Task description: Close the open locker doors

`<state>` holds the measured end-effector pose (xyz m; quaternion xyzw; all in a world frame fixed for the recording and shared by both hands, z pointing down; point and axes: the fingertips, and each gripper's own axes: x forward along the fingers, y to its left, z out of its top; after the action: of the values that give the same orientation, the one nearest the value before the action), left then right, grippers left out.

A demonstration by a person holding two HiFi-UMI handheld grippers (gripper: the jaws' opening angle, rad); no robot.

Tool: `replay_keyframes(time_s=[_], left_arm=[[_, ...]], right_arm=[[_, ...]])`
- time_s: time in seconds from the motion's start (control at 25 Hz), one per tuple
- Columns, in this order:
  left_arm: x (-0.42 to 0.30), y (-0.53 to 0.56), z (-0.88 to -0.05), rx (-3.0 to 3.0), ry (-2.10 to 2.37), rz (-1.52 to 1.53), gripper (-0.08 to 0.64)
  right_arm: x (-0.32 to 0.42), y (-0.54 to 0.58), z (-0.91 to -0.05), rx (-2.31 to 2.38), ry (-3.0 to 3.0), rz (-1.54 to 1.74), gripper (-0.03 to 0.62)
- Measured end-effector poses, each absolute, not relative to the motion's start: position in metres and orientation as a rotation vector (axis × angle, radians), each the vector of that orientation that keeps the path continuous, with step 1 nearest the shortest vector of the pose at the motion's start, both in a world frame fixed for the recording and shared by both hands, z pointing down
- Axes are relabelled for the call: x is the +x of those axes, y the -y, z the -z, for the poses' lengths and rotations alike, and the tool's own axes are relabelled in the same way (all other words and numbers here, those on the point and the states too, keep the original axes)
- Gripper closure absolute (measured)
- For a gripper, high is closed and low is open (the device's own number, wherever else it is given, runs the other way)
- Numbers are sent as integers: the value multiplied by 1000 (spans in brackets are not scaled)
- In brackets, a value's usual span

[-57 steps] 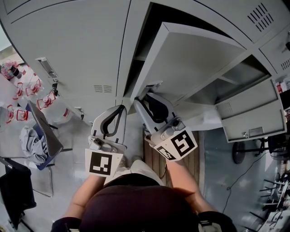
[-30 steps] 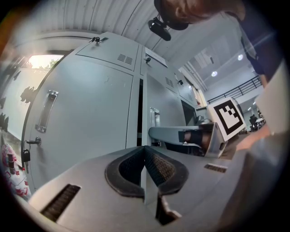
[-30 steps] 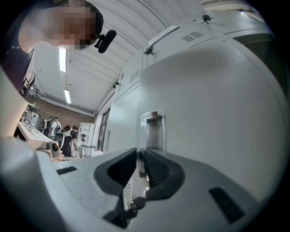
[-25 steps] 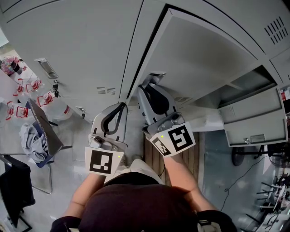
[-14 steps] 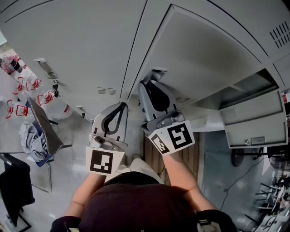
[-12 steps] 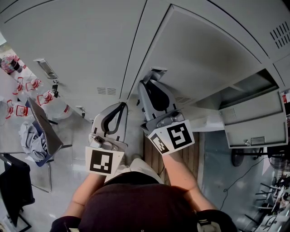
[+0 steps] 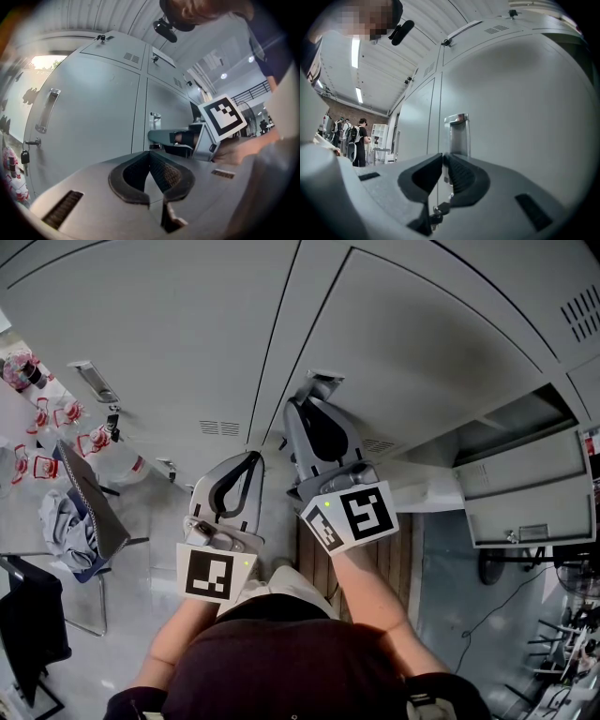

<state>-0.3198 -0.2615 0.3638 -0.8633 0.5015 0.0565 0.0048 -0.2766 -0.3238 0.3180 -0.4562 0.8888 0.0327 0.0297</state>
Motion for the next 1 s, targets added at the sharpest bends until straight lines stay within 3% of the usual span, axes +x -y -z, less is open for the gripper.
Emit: replay_keyframes(time_s=[0.8, 1.0], left_arm=[[-331, 228, -353, -2652, -1617, -196, 558], [-325, 215, -349, -2649, -1601, -204, 558]], right_arm=[[-266, 314, -318, -1619, -2679, -54, 526], [-254, 280, -308, -1593, -2665, -120, 548]])
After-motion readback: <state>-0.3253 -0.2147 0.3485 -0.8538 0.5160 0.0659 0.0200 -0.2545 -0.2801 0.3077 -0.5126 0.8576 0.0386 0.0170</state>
